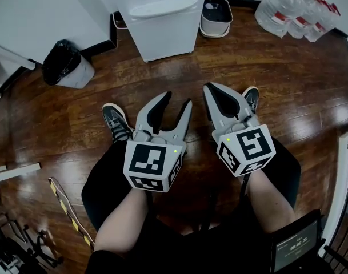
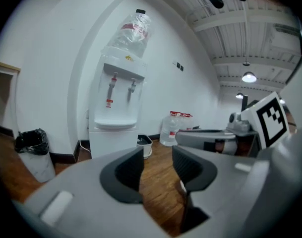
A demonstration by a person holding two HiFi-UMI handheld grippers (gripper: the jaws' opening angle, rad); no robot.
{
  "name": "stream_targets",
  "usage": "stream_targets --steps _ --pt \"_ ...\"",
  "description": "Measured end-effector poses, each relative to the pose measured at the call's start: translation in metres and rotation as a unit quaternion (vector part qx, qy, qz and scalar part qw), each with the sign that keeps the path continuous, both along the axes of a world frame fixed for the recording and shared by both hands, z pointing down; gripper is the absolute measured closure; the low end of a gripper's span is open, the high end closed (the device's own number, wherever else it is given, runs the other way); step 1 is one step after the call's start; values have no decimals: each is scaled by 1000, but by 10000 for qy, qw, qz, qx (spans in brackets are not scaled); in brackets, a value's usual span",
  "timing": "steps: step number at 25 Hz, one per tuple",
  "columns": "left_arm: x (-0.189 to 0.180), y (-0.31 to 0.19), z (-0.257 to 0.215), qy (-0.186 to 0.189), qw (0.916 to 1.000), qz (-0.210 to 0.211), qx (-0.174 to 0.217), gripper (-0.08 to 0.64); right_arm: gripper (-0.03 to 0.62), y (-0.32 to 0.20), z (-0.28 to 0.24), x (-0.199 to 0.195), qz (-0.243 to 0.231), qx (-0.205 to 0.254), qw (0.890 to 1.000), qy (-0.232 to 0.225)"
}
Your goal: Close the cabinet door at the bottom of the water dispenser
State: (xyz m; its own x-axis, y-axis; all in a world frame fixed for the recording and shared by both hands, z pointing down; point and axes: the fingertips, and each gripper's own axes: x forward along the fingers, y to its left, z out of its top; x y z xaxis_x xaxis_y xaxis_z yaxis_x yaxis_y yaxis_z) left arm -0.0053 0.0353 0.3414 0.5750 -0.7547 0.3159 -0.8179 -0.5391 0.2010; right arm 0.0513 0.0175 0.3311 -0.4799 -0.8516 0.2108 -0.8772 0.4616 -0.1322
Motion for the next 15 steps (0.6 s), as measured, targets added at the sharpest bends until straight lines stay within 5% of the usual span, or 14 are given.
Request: stream_targets --steps 5,15 --pt "-6 15 -13 -246 9983 -41 532 359 588 23 -3 -12 -304 176 9993 124" --pt "-17 10 -23 -95 9989 -68 462 359 588 26 -2 -29 -601 109 9981 -29"
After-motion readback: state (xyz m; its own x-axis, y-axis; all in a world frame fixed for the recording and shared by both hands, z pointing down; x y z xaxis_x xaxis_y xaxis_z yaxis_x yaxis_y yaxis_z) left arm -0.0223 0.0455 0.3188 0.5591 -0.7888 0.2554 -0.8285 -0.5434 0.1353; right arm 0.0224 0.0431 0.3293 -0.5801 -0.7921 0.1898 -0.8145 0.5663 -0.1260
